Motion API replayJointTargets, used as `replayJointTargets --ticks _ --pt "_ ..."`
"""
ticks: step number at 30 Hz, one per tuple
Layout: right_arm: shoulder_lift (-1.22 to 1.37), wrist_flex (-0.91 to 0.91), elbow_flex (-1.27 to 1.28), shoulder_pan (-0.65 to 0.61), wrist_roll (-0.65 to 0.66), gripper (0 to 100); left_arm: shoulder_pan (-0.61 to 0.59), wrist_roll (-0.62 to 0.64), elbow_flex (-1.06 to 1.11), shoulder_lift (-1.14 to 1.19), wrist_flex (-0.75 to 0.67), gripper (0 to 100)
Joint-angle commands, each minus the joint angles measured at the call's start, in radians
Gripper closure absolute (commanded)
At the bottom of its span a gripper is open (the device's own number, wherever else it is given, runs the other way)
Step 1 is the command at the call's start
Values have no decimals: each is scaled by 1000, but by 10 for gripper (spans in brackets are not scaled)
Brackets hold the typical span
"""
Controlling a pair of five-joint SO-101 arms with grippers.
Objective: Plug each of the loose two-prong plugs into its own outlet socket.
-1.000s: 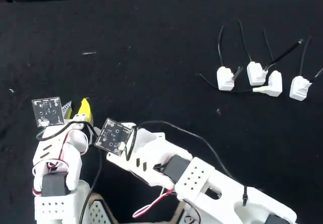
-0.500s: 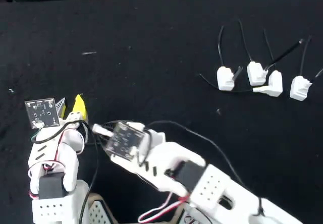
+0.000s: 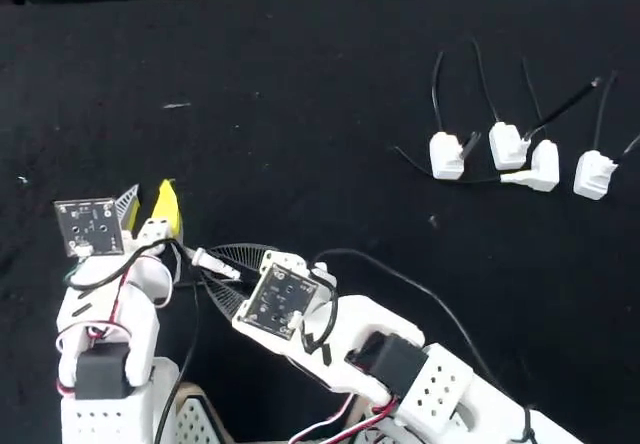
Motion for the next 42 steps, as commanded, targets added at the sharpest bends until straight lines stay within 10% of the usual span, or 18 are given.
replayJointTargets --ticks 1,19,28,42 --pt "-13 0 -7 -2 -2 988 24 0 -87 -5 -12 862" --pt "-2 -2 71 46 0 988 -51 2 -157 -5 -12 862" --pt "-2 5 5 43 0 988 148 -6 -48 -5 63 862" --pt "-10 54 -47 48 0 988 30 -6 79 -5 64 862"
